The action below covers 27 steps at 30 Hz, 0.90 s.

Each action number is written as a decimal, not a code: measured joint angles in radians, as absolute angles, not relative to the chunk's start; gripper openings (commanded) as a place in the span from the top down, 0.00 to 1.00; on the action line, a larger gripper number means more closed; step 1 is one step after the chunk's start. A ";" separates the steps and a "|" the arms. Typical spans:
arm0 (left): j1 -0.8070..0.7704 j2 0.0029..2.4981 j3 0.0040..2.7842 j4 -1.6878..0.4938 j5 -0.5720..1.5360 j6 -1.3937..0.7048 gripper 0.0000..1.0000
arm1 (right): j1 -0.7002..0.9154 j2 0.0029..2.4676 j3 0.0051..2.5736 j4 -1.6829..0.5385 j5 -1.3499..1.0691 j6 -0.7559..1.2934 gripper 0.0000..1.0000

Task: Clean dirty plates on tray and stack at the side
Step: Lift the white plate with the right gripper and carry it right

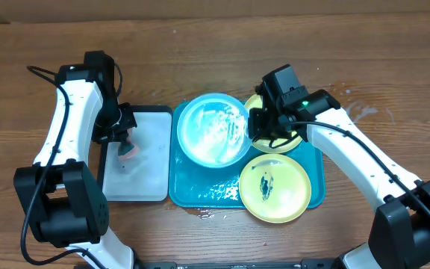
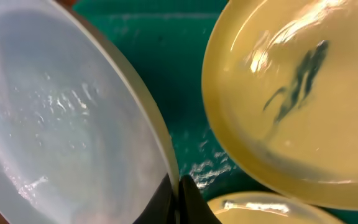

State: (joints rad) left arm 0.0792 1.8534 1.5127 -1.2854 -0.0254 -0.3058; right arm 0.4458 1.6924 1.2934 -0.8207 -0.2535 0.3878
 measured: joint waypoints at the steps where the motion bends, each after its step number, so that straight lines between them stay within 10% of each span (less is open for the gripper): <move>1: 0.079 1.853 1.513 -1.285 -0.022 -0.303 0.96 | 0.446 1.692 1.293 -0.805 -0.231 0.389 0.96; 27: 0.079 1.853 1.513 -1.273 0.009 -0.293 0.96 | 0.671 1.626 1.470 -1.002 0.364 0.300 0.96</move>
